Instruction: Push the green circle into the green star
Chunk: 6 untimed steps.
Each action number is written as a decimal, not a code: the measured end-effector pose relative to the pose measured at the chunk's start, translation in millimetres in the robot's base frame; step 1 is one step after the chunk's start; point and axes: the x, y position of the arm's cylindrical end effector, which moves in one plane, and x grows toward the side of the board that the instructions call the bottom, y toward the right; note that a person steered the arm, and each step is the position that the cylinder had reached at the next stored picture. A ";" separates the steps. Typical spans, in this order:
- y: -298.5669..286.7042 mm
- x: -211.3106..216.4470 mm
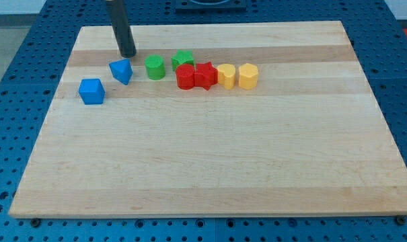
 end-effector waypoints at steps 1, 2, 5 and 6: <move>10.6 41.2; 27.5 57.1; 73.6 61.8; 73.8 61.7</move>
